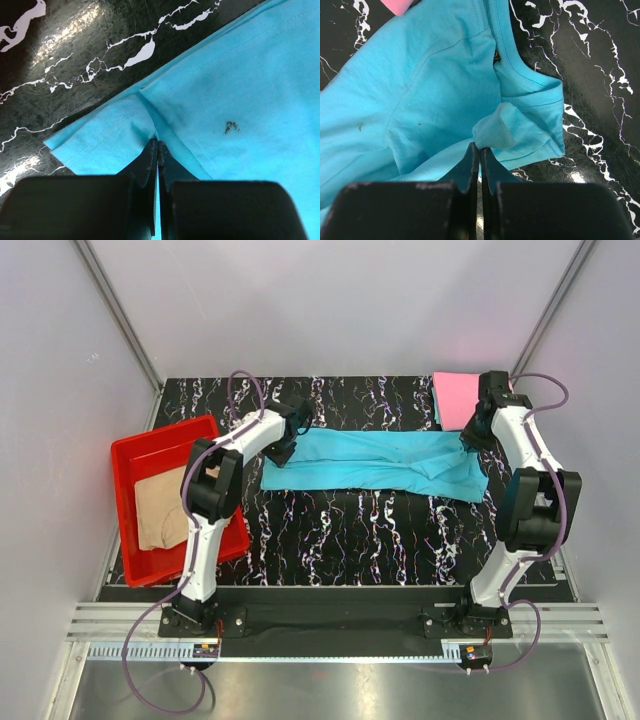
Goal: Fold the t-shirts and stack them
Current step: Fold the tshirt
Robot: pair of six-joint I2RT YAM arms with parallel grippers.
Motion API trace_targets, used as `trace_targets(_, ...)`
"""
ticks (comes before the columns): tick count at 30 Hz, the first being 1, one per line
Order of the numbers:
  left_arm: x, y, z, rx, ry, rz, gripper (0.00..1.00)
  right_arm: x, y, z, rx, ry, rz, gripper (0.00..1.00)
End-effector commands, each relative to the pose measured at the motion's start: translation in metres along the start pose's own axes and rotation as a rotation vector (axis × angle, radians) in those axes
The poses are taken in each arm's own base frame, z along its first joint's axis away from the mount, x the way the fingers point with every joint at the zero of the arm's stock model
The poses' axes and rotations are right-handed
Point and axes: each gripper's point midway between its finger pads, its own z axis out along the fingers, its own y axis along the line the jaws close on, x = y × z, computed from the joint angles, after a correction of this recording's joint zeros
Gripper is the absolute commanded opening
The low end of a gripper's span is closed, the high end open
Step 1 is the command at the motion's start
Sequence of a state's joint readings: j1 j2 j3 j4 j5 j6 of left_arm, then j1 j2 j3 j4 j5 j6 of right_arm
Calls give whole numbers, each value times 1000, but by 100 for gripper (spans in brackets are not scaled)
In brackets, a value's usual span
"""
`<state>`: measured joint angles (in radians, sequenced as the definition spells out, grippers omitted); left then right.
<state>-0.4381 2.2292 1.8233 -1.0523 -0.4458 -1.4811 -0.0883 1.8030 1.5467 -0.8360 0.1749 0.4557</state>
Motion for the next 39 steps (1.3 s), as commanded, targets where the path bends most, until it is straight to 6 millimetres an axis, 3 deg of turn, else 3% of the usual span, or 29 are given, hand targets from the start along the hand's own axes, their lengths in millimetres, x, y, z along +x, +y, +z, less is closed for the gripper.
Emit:
trace_targets(1,-12,-14,-1,35,-33,-12,0,-25,2,-3,3,-74,-11,0)
trace_targets(6,-10,-23,0,67,-28,-8,0,-19,5,12,-1,-35,-47,0)
trace_targets(10,-19,-24,-6,80,-52,0,10,-15,9,15,-21,-22,-50,0)
trace_targets(11,-20,-26,-8,92,-57,8,10,-15,8,16,-23,-21,-49,0)
trace_targets(12,-25,-26,-13,101,-72,1,2,-16,10,15,-30,-24,-46,0)
trace_targets(13,-27,-26,-15,106,-77,-2,0,-16,11,15,-29,-25,-46,0)
trace_targets(28,-27,-21,-12,89,-85,-11,0,-15,3,11,3,-23,-40,0)
trace_targets(29,-28,-23,-14,98,-84,-5,2,-16,4,11,-2,-27,-37,0)
trace_targets(31,-28,-25,-17,108,-78,5,16,-15,7,9,-16,-25,-33,0)
trace_targets(32,-31,-25,-23,115,-81,8,30,-16,7,9,-21,-27,-31,0)
trace_targets(33,-34,-25,-26,118,-88,7,36,-15,11,8,-42,-21,-32,0)
trace_targets(36,-47,-22,-43,142,-118,-3,47,-11,17,7,-79,-10,-35,0)
trace_targets(39,-55,-21,-59,182,-133,2,49,-7,18,8,-92,-4,-34,1)
